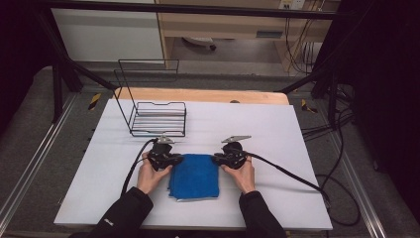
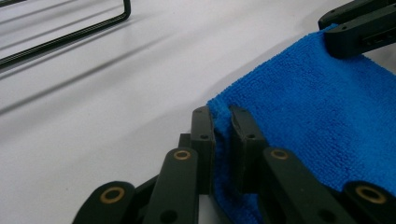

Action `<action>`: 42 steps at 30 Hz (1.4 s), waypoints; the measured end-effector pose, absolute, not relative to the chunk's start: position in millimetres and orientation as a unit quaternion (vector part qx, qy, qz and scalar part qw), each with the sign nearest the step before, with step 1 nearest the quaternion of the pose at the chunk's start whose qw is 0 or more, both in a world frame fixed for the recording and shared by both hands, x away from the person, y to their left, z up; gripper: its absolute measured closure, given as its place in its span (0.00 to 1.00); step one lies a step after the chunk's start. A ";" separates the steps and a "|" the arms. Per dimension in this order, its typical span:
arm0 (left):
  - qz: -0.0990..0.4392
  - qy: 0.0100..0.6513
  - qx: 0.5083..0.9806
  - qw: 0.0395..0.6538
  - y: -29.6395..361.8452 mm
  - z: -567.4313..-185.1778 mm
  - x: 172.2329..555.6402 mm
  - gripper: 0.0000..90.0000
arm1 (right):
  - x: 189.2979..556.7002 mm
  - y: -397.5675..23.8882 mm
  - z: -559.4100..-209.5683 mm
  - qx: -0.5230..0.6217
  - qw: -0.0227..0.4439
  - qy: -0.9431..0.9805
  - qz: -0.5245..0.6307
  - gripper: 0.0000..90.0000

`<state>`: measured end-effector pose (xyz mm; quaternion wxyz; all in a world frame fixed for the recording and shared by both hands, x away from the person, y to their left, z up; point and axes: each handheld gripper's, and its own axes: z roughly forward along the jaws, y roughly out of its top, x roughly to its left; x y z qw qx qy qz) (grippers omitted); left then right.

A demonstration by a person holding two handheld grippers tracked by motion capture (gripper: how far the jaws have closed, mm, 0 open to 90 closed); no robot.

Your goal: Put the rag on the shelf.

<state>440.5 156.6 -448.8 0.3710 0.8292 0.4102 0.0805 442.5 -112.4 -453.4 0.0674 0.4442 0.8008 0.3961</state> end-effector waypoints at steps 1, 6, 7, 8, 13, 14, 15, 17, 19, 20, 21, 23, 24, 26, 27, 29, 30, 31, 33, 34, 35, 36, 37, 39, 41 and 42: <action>0.080 0.410 0.829 0.371 156.7 -448.8 440.5 0.90 | 442.5 -112.4 -453.4 0.444 0.067 0.801 0.396 0.86; 0.079 0.411 0.827 0.374 156.9 -449.0 440.7 0.90 | 445.1 -111.9 -452.1 0.451 0.049 0.801 0.392 0.93; 0.078 0.412 0.827 0.374 157.1 -449.0 440.8 0.90 | 446.5 -112.3 -451.6 0.453 0.043 0.800 0.390 0.95; 0.079 0.412 0.827 0.374 157.0 -449.0 440.7 0.90 | 446.5 -112.3 -451.6 0.453 0.043 0.800 0.390 0.95; 0.079 0.412 0.827 0.375 157.8 -447.4 440.2 0.91 | 446.5 -113.9 -448.5 0.455 0.039 0.799 0.391 0.96; 0.075 0.415 0.824 0.378 158.8 -446.6 440.3 0.91 | 446.5 -113.9 -448.5 0.455 0.039 0.799 0.391 0.96; 0.072 0.418 0.821 0.382 160.3 -445.6 440.1 0.91 | 445.8 -114.2 -447.4 0.454 0.039 0.799 0.391 0.96; 0.071 0.419 0.818 0.389 162.0 -443.4 439.2 0.92 | 444.0 -115.1 -444.6 0.452 0.043 0.798 0.397 0.96; 0.076 0.418 0.813 0.399 163.3 -439.3 437.2 0.92 | 442.2 -115.8 -441.4 0.452 0.044 0.794 0.403 0.96; 0.077 0.418 0.810 0.403 163.4 -437.4 435.7 0.92 | 441.4 -116.4 -439.7 0.452 0.047 0.793 0.406 0.96; 0.081 0.417 0.810 0.405 163.4 -435.7 434.3 0.92 | 440.2 -117.0 -438.0 0.451 0.047 0.792 0.409 0.96; 0.084 0.415 0.808 0.409 163.7 -432.5 431.6 0.92 | 435.7 -118.9 -431.9 0.447 0.052 0.789 0.419 0.96; 0.085 0.413 0.807 0.412 163.9 -431.5 430.8 0.92 | 434.5 -119.5 -430.2 0.445 0.055 0.788 0.422 0.96; 0.089 0.411 0.805 0.419 164.5 -428.7 428.4 0.92 | 430.8 -121.0 -425.5 0.442 0.059 0.785 0.431 0.96; 0.090 0.410 0.803 0.423 164.9 -427.3 427.0 0.92 | 430.8 -121.0 -425.5 0.442 0.059 0.785 0.431 0.96; 0.094 0.406 0.800 0.431 165.6 -423.9 423.6 0.92 | 425.3 -123.1 -419.5 0.436 0.067 0.781 0.442 0.96; 0.096 0.405 0.800 0.433 165.8 -422.7 422.3 0.92 | 424.1 -123.4 -418.6 0.434 0.068 0.781 0.444 0.96; 0.098 0.402 0.800 0.435 166.0 -421.1 420.6 0.92 | 422.8 -123.6 -417.7 0.432 0.069 0.780 0.447 0.96; 0.103 0.396 0.801 0.437 166.5 -418.6 417.3 0.92 | 420.0 -124.0 -415.9 0.430 0.070 0.779 0.452 0.96; 0.106 0.394 0.801 0.439 167.0 -417.6 415.7 0.92 | 420.0 -124.0 -415.9 0.430 0.070 0.779 0.452 0.96; 0.105 0.391 0.801 0.441 167.8 -416.5 413.8 0.92 | 418.7 -124.1 -415.0 0.430 0.070 0.778 0.453 0.96; 0.105 0.392 0.799 0.445 168.2 -415.7 412.8 0.92 | 416.9 -124.9 -413.0 0.427 0.072 0.777 0.458 0.96; 0.105 0.390 0.799 0.447 169.1 -414.4 411.7 0.92 | 416.9 -124.9 -413.0 0.427 0.072 0.777 0.458 0.96; 0.107 0.385 0.798 0.451 170.6 -411.2 409.8 0.92 | 413.3 -125.5 -408.5 0.421 0.076 0.776 0.464 0.96; 0.109 0.382 0.795 0.458 171.5 -407.3 407.2 0.92 | 411.4 -125.6 -406.3 0.419 0.078 0.776 0.465 0.96; 0.111 0.381 0.794 0.461 171.7 -406.0 406.0 0.92 | 409.3 -126.1 -403.9 0.413 0.083 0.776 0.469 0.96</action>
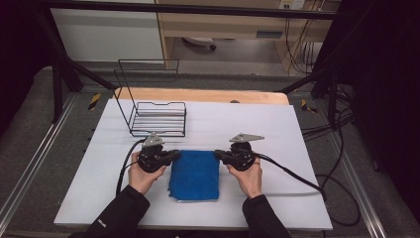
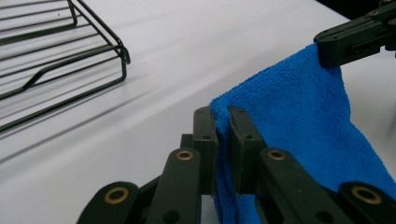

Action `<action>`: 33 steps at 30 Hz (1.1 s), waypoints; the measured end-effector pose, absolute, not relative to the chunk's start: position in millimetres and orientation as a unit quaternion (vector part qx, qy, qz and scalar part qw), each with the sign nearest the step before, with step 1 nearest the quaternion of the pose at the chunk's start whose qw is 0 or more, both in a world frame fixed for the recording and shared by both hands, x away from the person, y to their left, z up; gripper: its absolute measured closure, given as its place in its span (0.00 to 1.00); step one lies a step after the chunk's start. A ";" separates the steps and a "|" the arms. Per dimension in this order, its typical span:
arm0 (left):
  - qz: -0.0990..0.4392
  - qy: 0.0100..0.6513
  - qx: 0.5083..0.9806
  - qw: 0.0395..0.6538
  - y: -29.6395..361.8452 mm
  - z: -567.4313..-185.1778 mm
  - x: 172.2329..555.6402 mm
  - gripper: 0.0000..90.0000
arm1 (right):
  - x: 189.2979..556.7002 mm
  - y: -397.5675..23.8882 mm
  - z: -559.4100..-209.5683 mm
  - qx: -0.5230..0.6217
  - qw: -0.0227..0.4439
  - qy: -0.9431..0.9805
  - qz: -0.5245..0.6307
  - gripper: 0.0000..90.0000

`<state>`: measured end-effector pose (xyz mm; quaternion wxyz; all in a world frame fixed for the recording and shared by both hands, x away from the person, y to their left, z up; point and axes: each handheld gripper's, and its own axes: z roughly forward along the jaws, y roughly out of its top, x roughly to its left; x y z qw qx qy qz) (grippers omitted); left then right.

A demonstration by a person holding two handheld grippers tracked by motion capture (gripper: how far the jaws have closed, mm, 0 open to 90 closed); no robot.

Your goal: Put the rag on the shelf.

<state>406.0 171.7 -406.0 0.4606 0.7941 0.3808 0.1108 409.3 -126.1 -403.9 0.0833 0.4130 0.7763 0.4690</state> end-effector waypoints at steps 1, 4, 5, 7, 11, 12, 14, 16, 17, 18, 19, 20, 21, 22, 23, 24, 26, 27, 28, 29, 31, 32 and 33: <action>0.114 0.380 0.792 0.464 171.8 -403.8 404.1 0.92 | 405.4 -127.1 -399.4 0.407 0.087 0.774 0.478 0.96; 0.119 0.378 0.787 0.473 171.3 -399.0 400.1 0.92 | 401.7 -128.1 -395.5 0.402 0.092 0.773 0.483 0.96; 0.120 0.375 0.787 0.475 170.9 -397.1 398.6 0.92 | 398.4 -129.6 -391.7 0.395 0.100 0.774 0.484 0.96; 0.127 0.369 0.787 0.478 169.9 -393.4 395.5 0.92 | 395.9 -130.4 -387.7 0.392 0.108 0.773 0.486 0.96; 0.139 0.363 0.784 0.484 169.3 -386.4 390.0 0.92 | 391.1 -131.0 -380.5 0.384 0.121 0.770 0.495 0.96; 0.140 0.362 0.783 0.486 169.8 -384.4 389.0 0.92 | 391.1 -131.0 -380.5 0.384 0.121 0.770 0.495 0.96; 0.142 0.360 0.779 0.494 170.9 -379.2 386.2 0.92 | 388.2 -131.4 -375.1 0.379 0.129 0.766 0.503 0.96; 0.141 0.359 0.778 0.497 171.3 -377.5 385.3 0.92 | 387.6 -131.6 -373.6 0.376 0.132 0.766 0.504 0.96; 0.141 0.357 0.776 0.500 171.4 -375.7 384.3 0.92 | 386.1 -132.1 -370.7 0.374 0.136 0.764 0.508 0.96; 0.145 0.353 0.774 0.505 171.2 -372.1 382.0 0.92 | 385.8 -132.8 -369.4 0.372 0.139 0.764 0.509 0.96; 0.145 0.353 0.774 0.505 171.2 -372.1 382.0 0.92 | 385.1 -133.3 -367.9 0.371 0.142 0.762 0.511 0.96; 0.146 0.352 0.773 0.507 171.0 -370.3 380.6 0.92 | 384.4 -133.7 -366.4 0.371 0.144 0.761 0.513 0.96; 0.148 0.350 0.772 0.509 170.6 -368.5 379.2 0.92 | 383.9 -134.4 -364.8 0.368 0.147 0.760 0.515 0.96; 0.153 0.345 0.772 0.512 169.9 -364.9 376.6 0.92 | 382.9 -134.8 -362.9 0.368 0.149 0.758 0.517 0.96; 0.153 0.345 0.772 0.512 169.9 -364.9 376.6 0.92 | 382.3 -135.5 -361.0 0.366 0.151 0.757 0.520 0.96; 0.156 0.342 0.771 0.513 169.7 -363.1 375.5 0.92 | 381.5 -136.1 -359.0 0.364 0.153 0.756 0.523 0.96; 0.162 0.337 0.770 0.517 169.2 -358.4 372.2 0.92 | 379.7 -136.9 -355.4 0.362 0.156 0.753 0.527 0.96; 0.163 0.336 0.769 0.519 169.1 -357.1 371.3 0.92 | 378.8 -137.2 -353.6 0.360 0.158 0.752 0.530 0.96; 0.163 0.336 0.769 0.519 169.1 -357.1 371.3 0.92 | 378.8 -137.2 -353.6 0.360 0.158 0.752 0.530 0.96; 0.164 0.336 0.768 0.520 169.2 -355.5 370.4 0.92 | 376.9 -137.3 -349.6 0.356 0.163 0.750 0.533 0.96; 0.165 0.335 0.766 0.523 170.3 -353.1 369.7 0.92 | 375.4 -137.2 -347.0 0.353 0.166 0.747 0.538 0.96; 0.166 0.334 0.765 0.525 171.0 -351.7 369.2 0.92 | 374.8 -137.0 -345.5 0.352 0.167 0.746 0.541 0.96; 0.166 0.334 0.764 0.527 171.8 -350.2 368.9 0.92 | 374.1 -136.9 -344.1 0.349 0.168 0.746 0.542 0.96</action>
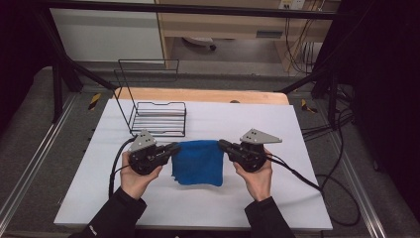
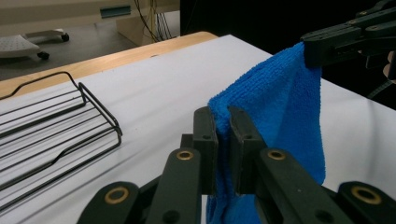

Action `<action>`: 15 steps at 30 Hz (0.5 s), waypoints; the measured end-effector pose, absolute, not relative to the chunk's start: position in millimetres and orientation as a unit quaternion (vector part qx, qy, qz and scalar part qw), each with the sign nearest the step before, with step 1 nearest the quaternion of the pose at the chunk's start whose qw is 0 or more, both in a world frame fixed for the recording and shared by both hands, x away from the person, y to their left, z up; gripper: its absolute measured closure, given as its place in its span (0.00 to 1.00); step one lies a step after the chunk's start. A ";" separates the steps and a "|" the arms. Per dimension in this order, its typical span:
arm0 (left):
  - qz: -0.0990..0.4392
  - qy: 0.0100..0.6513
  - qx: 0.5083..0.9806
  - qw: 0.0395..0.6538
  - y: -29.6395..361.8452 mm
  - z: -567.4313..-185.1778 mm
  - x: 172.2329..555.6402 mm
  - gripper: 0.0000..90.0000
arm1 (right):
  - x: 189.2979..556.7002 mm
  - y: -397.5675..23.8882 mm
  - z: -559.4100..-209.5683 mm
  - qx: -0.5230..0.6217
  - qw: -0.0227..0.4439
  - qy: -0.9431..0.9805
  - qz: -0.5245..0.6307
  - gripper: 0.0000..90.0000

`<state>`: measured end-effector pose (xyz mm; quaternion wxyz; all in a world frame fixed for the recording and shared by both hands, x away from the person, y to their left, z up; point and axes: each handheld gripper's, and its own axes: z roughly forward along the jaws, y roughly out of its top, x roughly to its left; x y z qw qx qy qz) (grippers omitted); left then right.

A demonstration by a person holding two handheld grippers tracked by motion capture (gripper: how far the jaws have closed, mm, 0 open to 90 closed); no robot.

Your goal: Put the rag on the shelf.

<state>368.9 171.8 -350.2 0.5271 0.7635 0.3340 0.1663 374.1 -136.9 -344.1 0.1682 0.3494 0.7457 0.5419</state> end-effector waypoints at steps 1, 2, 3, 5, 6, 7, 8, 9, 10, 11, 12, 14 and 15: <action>0.169 0.334 0.760 0.531 173.3 -347.7 368.3 0.92 | 373.5 -136.0 -342.7 0.350 0.169 0.744 0.544 0.96; 0.169 0.334 0.760 0.531 173.3 -347.7 368.3 0.92 | 373.0 -135.3 -341.6 0.348 0.172 0.743 0.545 0.96; 0.174 0.334 0.759 0.532 175.0 -345.5 368.2 0.92 | 372.6 -134.2 -340.5 0.347 0.173 0.742 0.547 0.96; 0.174 0.334 0.757 0.533 176.0 -344.6 368.0 0.92 | 372.2 -133.1 -339.5 0.345 0.176 0.742 0.547 0.96; 0.177 0.333 0.754 0.537 177.7 -342.6 367.9 0.92 | 371.2 -131.5 -337.1 0.341 0.181 0.740 0.552 0.96; 0.177 0.333 0.754 0.537 177.7 -342.6 367.9 0.92 | 370.7 -130.9 -336.2 0.340 0.182 0.738 0.553 0.96; 0.178 0.333 0.754 0.538 178.4 -341.4 367.5 0.92 | 370.6 -130.1 -335.0 0.339 0.183 0.738 0.554 0.96; 0.180 0.332 0.752 0.540 179.0 -340.2 367.2 0.92 | 370.4 -129.4 -333.6 0.338 0.186 0.737 0.555 0.96; 0.186 0.331 0.749 0.543 180.6 -337.4 366.2 0.92 | 370.0 -128.7 -332.2 0.337 0.187 0.735 0.557 0.96; 0.186 0.331 0.749 0.543 180.6 -337.4 366.2 0.92 | 369.8 -127.7 -330.8 0.336 0.187 0.735 0.559 0.96; 0.191 0.330 0.747 0.544 182.9 -334.6 365.6 0.92 | 369.5 -126.6 -329.4 0.336 0.189 0.733 0.561 0.96; 0.192 0.331 0.746 0.545 184.2 -333.3 365.3 0.92 | 369.2 -123.9 -326.7 0.333 0.191 0.730 0.566 0.96; 0.194 0.331 0.744 0.548 185.6 -332.2 365.2 0.92 | 369.2 -123.9 -326.7 0.333 0.191 0.730 0.566 0.96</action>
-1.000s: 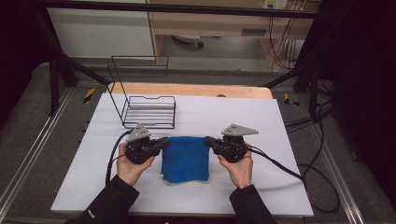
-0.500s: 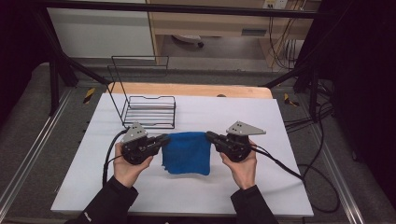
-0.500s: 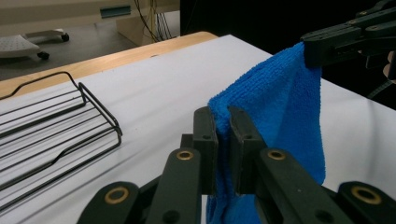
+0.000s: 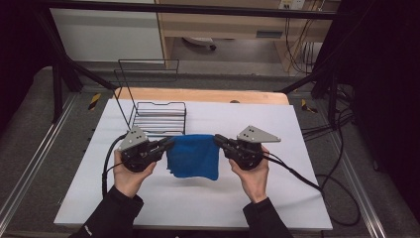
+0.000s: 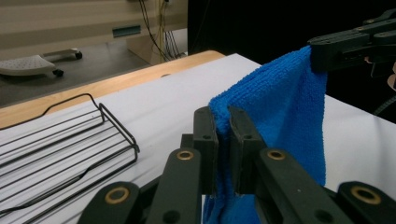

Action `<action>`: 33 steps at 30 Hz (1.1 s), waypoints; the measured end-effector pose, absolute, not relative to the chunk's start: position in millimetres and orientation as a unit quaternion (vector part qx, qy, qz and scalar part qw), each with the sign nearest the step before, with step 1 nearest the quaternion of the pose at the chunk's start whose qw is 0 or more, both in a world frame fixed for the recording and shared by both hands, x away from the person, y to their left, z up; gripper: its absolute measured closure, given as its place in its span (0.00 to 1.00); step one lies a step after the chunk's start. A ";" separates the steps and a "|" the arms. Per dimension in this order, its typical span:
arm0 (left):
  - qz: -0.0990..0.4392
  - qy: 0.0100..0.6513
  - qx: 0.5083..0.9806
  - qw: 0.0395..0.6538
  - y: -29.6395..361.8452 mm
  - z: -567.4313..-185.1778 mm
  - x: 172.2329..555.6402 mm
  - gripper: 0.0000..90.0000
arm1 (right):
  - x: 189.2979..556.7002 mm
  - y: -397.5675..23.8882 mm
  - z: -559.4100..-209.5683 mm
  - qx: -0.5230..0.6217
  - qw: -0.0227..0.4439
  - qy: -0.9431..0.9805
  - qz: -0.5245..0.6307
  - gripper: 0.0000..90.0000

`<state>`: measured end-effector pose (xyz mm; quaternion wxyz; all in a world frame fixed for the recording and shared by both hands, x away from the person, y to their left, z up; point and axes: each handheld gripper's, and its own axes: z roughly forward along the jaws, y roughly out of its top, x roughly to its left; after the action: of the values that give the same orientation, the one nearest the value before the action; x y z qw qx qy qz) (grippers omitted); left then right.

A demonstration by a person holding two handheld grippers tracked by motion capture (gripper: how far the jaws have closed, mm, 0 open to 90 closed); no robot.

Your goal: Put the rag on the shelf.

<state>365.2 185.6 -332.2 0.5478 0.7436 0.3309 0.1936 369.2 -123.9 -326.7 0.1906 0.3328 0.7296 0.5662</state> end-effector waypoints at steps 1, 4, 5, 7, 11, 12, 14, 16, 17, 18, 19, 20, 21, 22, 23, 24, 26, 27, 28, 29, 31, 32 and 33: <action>0.197 0.332 0.742 0.549 187.5 -330.5 365.0 0.92 | 369.2 -120.3 -323.1 0.330 0.196 0.726 0.571 0.96; 0.204 0.333 0.732 0.557 194.1 -325.5 364.7 0.92 | 369.2 -114.2 -319.5 0.324 0.206 0.719 0.580 0.96; 0.207 0.334 0.730 0.559 196.2 -324.1 364.7 0.92 | 369.5 -112.8 -319.2 0.324 0.207 0.717 0.582 0.96; 0.211 0.334 0.726 0.562 200.2 -321.5 365.0 0.92 | 371.0 -108.9 -318.7 0.321 0.211 0.714 0.585 0.96; 0.217 0.333 0.719 0.570 205.0 -317.9 365.1 0.92 | 372.7 -102.7 -315.1 0.316 0.215 0.712 0.589 0.96; 0.222 0.332 0.716 0.573 207.3 -315.6 364.8 0.92 | 372.9 -100.9 -313.3 0.313 0.218 0.711 0.591 0.96; 0.226 0.331 0.714 0.574 208.5 -314.0 364.6 0.92 | 373.1 -98.4 -310.1 0.310 0.223 0.710 0.592 0.96; 0.234 0.330 0.710 0.577 211.1 -309.4 365.0 0.92 | 373.6 -96.4 -307.3 0.307 0.225 0.707 0.596 0.96; 0.234 0.330 0.710 0.577 211.1 -309.4 365.0 0.92 | 374.0 -95.4 -305.4 0.306 0.226 0.707 0.597 0.96; 0.239 0.328 0.706 0.580 212.7 -306.9 365.1 0.92 | 374.6 -93.9 -302.9 0.305 0.228 0.705 0.598 0.96; 0.239 0.328 0.706 0.580 212.7 -306.9 365.1 0.92 | 374.6 -93.9 -302.9 0.305 0.228 0.705 0.598 0.96; 0.241 0.328 0.705 0.581 213.9 -305.3 365.4 0.92 | 375.2 -91.8 -298.2 0.300 0.232 0.704 0.601 0.96; 0.242 0.329 0.703 0.582 214.6 -304.3 365.7 0.92 | 375.2 -91.8 -298.2 0.300 0.232 0.704 0.601 0.96; 0.244 0.329 0.700 0.585 216.0 -302.2 366.3 0.93 | 375.5 -89.4 -293.6 0.297 0.235 0.701 0.605 0.96; 0.245 0.329 0.698 0.587 216.7 -301.0 366.8 0.93 | 375.6 -88.5 -292.0 0.295 0.237 0.700 0.606 0.96; 0.247 0.330 0.696 0.588 217.7 -299.1 367.4 0.93 | 375.8 -87.1 -289.9 0.294 0.239 0.699 0.606 0.96; 0.250 0.329 0.691 0.593 219.8 -295.5 368.5 0.93 | 375.8 -85.8 -287.9 0.292 0.241 0.698 0.608 0.96; 0.252 0.328 0.689 0.595 220.8 -293.9 369.0 0.93 | 375.7 -83.7 -284.1 0.290 0.244 0.695 0.611 0.96; 0.254 0.327 0.686 0.598 221.8 -292.4 369.5 0.93 | 375.9 -82.7 -282.4 0.288 0.247 0.693 0.613 0.96; 0.256 0.327 0.684 0.600 222.7 -290.8 369.9 0.93 | 375.9 -82.7 -282.4 0.288 0.247 0.693 0.613 0.96; 0.260 0.325 0.680 0.604 224.5 -287.8 370.7 0.93 | 376.5 -79.7 -277.2 0.284 0.254 0.690 0.615 0.96; 0.261 0.324 0.678 0.606 225.4 -286.2 370.9 0.93 | 376.5 -79.7 -277.2 0.284 0.254 0.690 0.615 0.96; 0.263 0.323 0.675 0.608 226.4 -284.6 371.2 0.93 | 377.1 -77.7 -274.1 0.280 0.257 0.687 0.619 0.96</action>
<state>371.2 226.4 -284.6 0.6081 0.6755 0.3235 0.2633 377.1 -77.7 -274.1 0.2567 0.2805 0.6874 0.6188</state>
